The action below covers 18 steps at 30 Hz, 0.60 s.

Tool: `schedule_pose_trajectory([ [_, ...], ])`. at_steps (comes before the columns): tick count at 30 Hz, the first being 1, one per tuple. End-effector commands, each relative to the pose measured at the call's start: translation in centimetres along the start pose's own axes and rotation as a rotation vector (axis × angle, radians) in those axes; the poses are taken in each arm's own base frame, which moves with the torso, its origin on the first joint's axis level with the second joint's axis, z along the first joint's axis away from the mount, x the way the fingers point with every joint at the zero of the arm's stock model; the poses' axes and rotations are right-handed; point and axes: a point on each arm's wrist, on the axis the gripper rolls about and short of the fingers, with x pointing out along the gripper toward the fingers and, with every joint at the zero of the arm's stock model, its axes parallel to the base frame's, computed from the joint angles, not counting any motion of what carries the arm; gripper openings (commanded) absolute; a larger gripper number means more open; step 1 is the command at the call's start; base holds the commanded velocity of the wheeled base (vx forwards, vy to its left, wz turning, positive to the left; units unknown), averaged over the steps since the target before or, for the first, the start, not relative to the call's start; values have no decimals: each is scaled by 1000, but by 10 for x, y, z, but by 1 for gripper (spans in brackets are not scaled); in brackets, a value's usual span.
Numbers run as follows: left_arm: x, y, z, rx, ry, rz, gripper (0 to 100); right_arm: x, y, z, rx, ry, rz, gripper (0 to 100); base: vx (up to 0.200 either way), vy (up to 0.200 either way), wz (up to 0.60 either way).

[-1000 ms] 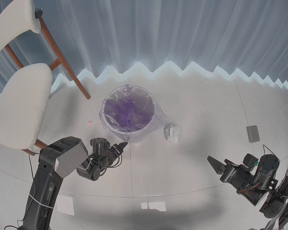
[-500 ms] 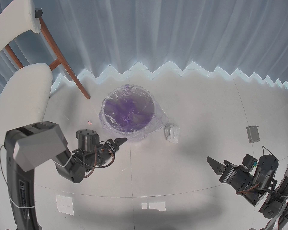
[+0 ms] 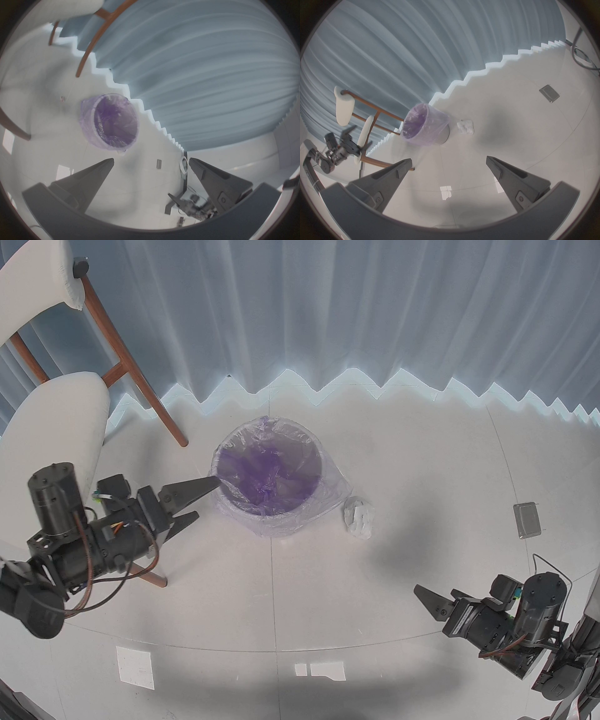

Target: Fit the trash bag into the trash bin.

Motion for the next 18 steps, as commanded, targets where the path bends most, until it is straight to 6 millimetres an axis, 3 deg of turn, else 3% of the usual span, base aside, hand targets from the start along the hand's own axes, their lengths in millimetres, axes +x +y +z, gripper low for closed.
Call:
schedule_pose_trajectory([
  [1,-50,-35,12,157,-25,-109,100,33,12,-17,-16,60,40,100,200,0,0],
  [8,-59,-54,20,183,-49,-147,100,55,17,-19,-2,64,77,100,200,0,0],
  [13,-76,-66,18,193,-64,-167,100,88,9,-8,86,17,68,100,200,0,0],
  [18,-99,-81,17,191,-71,-157,100,122,-6,9,172,57,25,100,0,0,0],
])
